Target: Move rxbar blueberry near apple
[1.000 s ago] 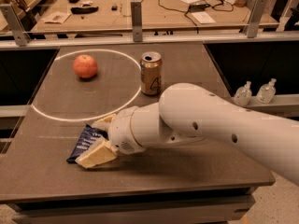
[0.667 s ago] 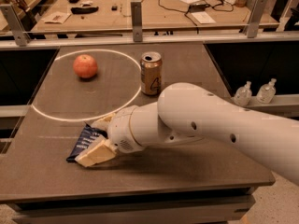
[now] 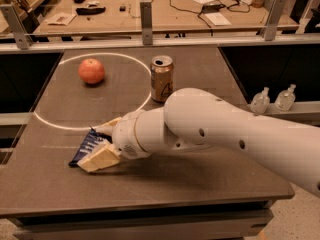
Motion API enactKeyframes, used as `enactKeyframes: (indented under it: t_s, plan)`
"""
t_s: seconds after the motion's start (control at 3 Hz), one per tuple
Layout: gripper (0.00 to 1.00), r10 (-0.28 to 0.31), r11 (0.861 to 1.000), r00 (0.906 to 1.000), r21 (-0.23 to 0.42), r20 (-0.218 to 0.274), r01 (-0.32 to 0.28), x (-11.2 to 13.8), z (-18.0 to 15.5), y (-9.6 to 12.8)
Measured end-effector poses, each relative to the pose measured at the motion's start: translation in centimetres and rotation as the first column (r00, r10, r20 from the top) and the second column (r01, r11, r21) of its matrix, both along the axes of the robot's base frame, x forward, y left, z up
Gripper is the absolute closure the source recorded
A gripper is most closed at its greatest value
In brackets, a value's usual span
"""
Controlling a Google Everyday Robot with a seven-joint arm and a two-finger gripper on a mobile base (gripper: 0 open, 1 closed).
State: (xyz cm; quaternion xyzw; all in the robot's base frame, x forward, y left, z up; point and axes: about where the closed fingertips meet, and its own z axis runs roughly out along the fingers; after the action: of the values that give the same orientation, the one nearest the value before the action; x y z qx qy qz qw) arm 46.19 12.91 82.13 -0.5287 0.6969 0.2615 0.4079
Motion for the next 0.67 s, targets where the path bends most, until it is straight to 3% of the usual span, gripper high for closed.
enactKeyframes:
  t_s: [0.33,0.67]
  plan:
    - [1.0,-0.088,0.995,0.996,0.039,0.01,0.088,3.8,0.2,0.5]
    - [1.0,-0.192,0.98,0.9811,0.051,0.025,0.19,7.3,0.2,0.4]
